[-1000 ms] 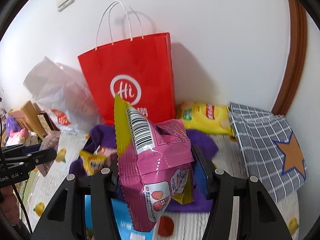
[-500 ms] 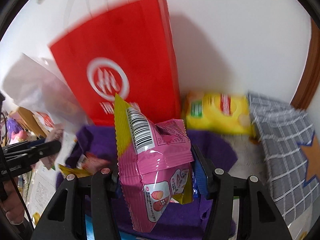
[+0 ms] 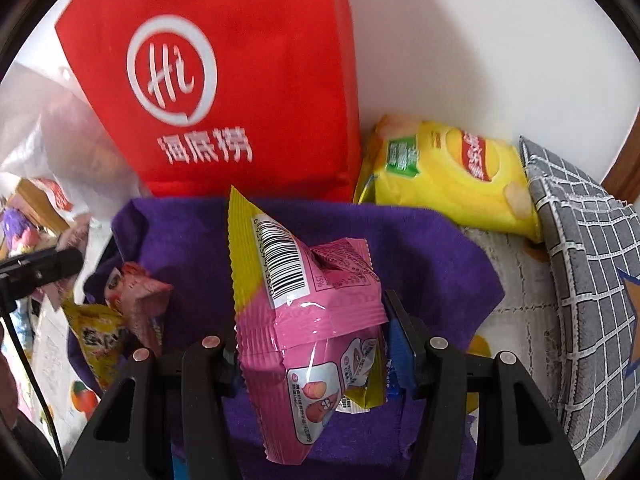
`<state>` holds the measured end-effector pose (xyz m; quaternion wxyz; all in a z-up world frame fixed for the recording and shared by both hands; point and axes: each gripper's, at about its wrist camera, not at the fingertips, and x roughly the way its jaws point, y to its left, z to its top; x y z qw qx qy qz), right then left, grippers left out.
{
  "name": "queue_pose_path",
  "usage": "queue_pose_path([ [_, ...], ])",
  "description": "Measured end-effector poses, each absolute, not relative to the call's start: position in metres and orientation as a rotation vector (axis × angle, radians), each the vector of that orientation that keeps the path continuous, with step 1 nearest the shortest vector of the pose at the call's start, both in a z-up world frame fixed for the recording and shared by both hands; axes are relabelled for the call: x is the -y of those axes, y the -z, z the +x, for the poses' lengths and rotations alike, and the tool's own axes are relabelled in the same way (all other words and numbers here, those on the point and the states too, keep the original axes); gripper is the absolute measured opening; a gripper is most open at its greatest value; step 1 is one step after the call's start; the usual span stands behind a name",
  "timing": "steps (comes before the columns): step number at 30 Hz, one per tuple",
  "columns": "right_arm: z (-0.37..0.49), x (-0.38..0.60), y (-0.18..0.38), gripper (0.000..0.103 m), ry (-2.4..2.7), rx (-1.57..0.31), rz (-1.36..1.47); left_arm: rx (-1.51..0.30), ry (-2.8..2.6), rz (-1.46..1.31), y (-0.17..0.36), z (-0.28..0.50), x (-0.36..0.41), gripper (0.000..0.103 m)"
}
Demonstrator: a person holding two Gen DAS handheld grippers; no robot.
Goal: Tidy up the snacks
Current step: 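Carry the pink bag and pink-white candy packet in both tools over the towel, then open the right tool onto the towel while the left tool releases the candy packet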
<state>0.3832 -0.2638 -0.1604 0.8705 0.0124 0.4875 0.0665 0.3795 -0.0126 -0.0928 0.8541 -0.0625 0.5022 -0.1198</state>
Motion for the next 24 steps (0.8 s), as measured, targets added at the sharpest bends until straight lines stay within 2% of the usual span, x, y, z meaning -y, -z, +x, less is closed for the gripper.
queue_pose_path([
  [12, 0.379, 0.26, 0.16, 0.06, -0.159, -1.031, -0.007, -1.091, 0.263, -0.1, 0.104, 0.381, 0.023, 0.035],
  [22, 0.369, 0.244, 0.149, 0.077, -0.223, -1.021, -0.045, -1.105, 0.277, -0.072, 0.11, 0.381, 0.033, 0.035],
  [24, 0.368, 0.243, 0.147, 0.078, -0.228, -1.015, -0.045, -1.104, 0.276, -0.063, 0.111, 0.381, 0.034, 0.036],
])
